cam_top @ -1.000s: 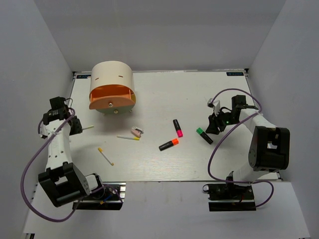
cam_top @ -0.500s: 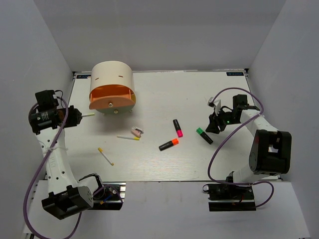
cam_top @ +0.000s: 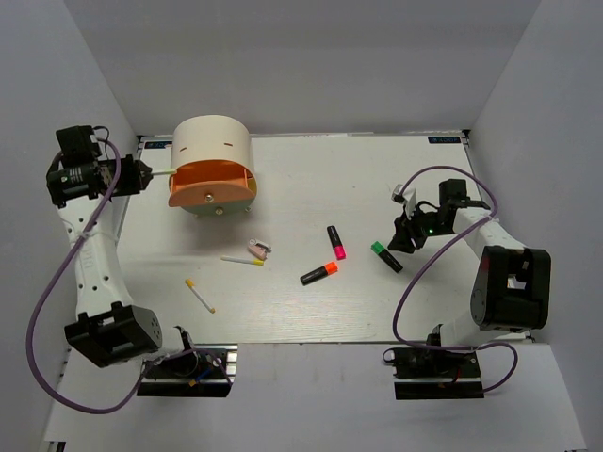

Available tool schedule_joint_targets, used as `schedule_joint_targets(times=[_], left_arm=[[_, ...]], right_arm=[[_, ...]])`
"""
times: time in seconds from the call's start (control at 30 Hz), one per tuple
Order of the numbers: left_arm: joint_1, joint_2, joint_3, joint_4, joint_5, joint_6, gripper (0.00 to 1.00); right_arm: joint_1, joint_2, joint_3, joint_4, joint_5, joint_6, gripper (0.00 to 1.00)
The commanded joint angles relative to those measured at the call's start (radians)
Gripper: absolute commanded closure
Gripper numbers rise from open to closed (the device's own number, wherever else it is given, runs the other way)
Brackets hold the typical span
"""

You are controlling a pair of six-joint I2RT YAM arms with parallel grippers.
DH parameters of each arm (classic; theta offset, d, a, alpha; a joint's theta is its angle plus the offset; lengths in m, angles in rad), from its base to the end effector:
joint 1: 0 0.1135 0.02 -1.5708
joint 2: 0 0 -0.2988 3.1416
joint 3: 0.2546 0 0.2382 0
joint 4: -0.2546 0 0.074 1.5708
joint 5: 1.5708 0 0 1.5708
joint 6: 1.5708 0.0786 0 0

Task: Sort the stationery into containers
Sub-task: Place the pen in the drawer.

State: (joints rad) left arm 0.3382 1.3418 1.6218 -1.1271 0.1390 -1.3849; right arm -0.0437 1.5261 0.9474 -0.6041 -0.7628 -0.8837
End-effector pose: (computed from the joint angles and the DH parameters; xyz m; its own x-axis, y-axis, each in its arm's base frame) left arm 0.2467 0.0752 0.4121 0.1072 -0.9940 -0.0203 -0.7395 -0.0660 -0.6699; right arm 0.2840 0.0419 0.2150 -0.4091 -0.5415 -0.7344 -0.8606 0.4966 0.1132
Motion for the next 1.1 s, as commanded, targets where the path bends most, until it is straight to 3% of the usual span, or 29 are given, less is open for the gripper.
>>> schedule_joint_targets(times=[0.0,0.63,1.07], left_arm=[[-0.045,0.029,0.036,0.056,0.02,0.0,1.0],[-0.33,0.175,0.136,0.035,-0.179,-0.123,1.0],[-0.438,0.206,0.145,-0.022,-0.277,-0.198,1.0]], right_arm=[[0.004,-0.038,-0.021,-0.008,-0.024,-0.009,0.52],[0.001,-0.047,-0.039,0.004,-0.007,-0.006,0.52],[-0.002,-0.049,-0.048,0.015,-0.007,-0.003,0.52]])
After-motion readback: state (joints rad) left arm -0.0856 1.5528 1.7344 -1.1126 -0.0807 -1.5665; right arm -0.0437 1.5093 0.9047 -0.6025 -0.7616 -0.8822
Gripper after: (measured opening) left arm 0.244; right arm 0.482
